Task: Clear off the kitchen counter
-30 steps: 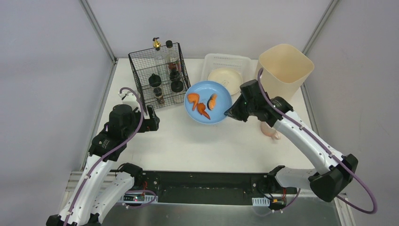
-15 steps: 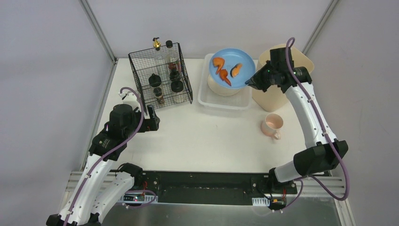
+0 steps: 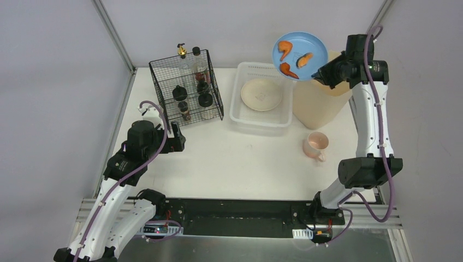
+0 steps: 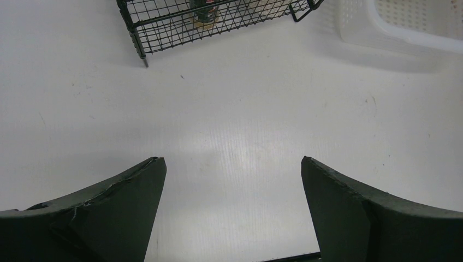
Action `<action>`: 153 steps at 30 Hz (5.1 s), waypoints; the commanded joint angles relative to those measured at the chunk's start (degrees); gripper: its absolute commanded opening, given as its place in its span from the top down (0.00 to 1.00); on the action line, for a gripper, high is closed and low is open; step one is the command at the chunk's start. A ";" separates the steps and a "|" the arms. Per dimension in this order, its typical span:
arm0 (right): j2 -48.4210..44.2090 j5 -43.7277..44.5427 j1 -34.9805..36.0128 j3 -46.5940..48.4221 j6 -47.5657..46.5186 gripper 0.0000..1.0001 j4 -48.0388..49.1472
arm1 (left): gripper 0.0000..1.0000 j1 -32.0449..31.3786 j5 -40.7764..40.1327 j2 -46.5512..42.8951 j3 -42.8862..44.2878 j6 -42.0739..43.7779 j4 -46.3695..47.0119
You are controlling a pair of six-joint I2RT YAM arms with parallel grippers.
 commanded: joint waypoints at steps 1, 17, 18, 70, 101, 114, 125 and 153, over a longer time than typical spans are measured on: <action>1.20 0.89 -5.10 6.22 -0.26 1.00 -1.80 | 0.01 0.24 0.86 -0.60 0.44 -0.30 0.53; 3.96 10.36 -18.42 10.17 -4.26 1.00 -4.15 | 0.01 0.24 1.08 -1.07 0.35 -0.30 0.52; 3.96 11.83 -18.52 10.18 -5.00 1.00 -4.30 | 0.01 0.24 1.06 -1.21 0.40 -0.31 0.54; 2.52 78.28 8.42 -12.30 -91.26 1.00 70.56 | 0.01 0.24 0.90 -3.79 0.25 -0.21 0.51; 5.68 65.34 31.89 15.75 -51.96 1.00 22.18 | 0.01 0.24 0.73 -1.69 0.26 -0.12 0.50; 7.92 40.04 31.64 5.38 -18.91 1.00 10.56 | 0.01 0.24 0.83 -0.64 0.34 -0.12 0.47; 6.01 34.01 28.74 -16.80 4.02 1.00 21.61 | 0.01 0.24 0.70 -0.54 0.27 -0.08 0.48; 17.61 31.81 24.88 -26.79 36.11 1.00 34.25 | 0.01 0.24 0.32 -0.04 0.34 0.14 0.46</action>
